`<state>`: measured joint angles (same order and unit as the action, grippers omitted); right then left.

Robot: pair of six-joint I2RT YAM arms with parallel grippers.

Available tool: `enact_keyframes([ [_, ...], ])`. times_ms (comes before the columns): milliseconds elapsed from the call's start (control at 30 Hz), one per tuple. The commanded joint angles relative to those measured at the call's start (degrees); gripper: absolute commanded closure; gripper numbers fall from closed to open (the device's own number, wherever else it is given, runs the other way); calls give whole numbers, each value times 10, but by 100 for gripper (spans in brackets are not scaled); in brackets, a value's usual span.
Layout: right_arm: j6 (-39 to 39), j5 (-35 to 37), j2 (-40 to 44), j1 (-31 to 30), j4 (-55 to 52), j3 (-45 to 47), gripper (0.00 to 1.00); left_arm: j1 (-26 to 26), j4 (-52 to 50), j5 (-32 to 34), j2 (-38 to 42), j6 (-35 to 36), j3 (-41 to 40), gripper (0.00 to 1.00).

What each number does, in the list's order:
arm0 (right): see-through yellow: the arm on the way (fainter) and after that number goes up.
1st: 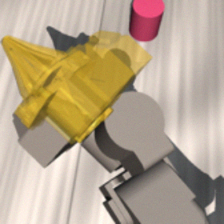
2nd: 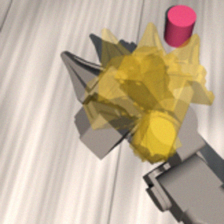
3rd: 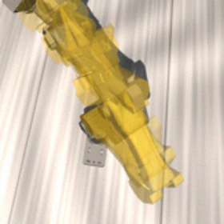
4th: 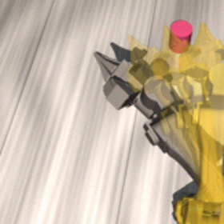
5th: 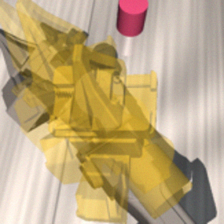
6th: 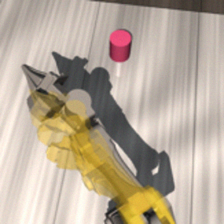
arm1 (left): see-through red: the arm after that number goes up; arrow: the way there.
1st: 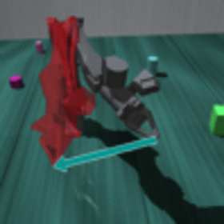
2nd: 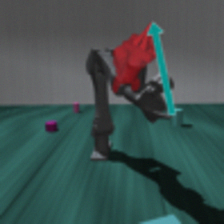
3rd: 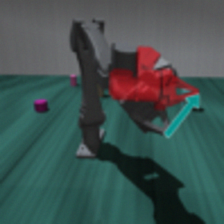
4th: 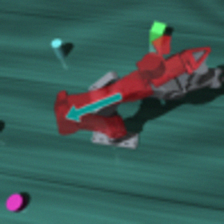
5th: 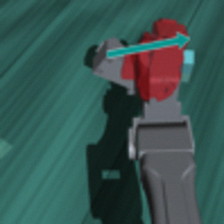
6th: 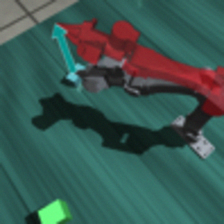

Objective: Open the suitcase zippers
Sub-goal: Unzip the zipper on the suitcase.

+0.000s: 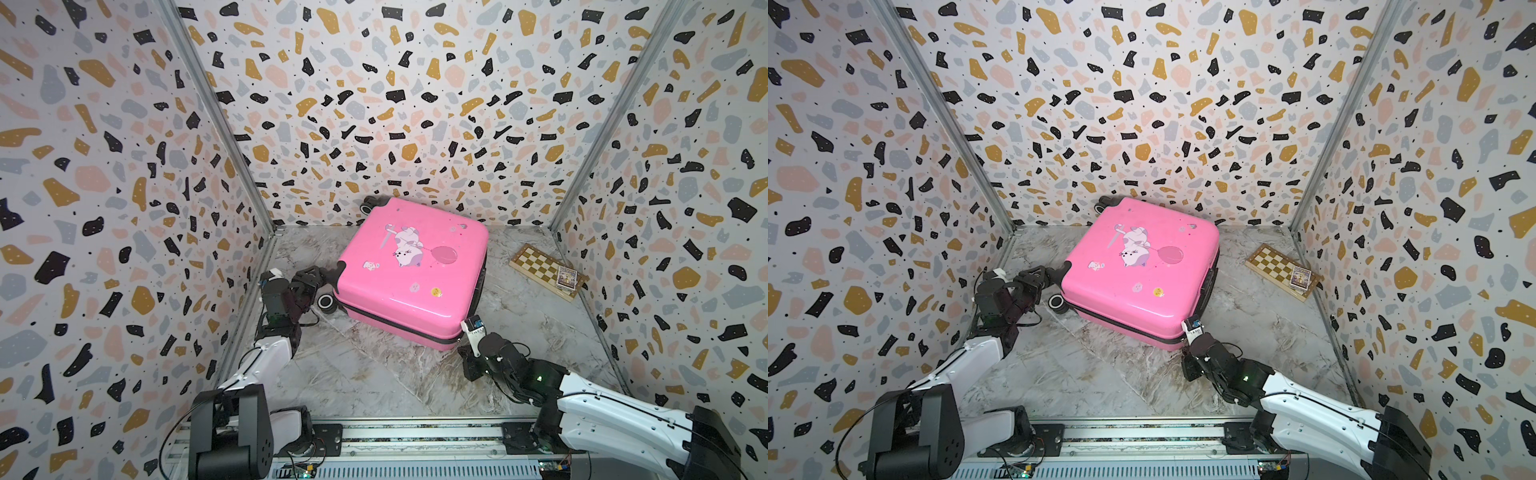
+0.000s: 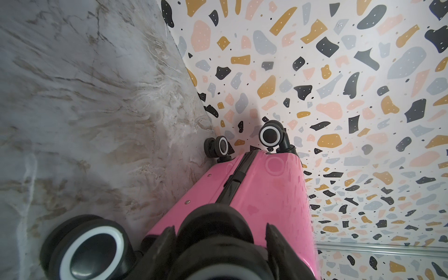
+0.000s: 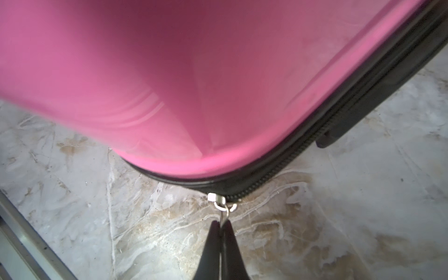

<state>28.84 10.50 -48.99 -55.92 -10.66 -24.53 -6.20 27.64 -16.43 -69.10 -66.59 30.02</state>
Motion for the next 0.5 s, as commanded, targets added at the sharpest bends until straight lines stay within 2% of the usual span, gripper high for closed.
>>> enact_keyframes([
  [0,17,-92,5,-26,-35,14,100,37,-43,-111,8,44,-4,47],
  [100,-11,-73,18,-63,-19,7,100,39,-44,-111,10,44,-4,47],
  [233,-49,0,18,-140,-16,-18,100,44,-46,-106,12,44,-6,47],
  [467,-89,19,-45,-171,-12,-44,100,56,-50,-101,16,44,-7,48],
])
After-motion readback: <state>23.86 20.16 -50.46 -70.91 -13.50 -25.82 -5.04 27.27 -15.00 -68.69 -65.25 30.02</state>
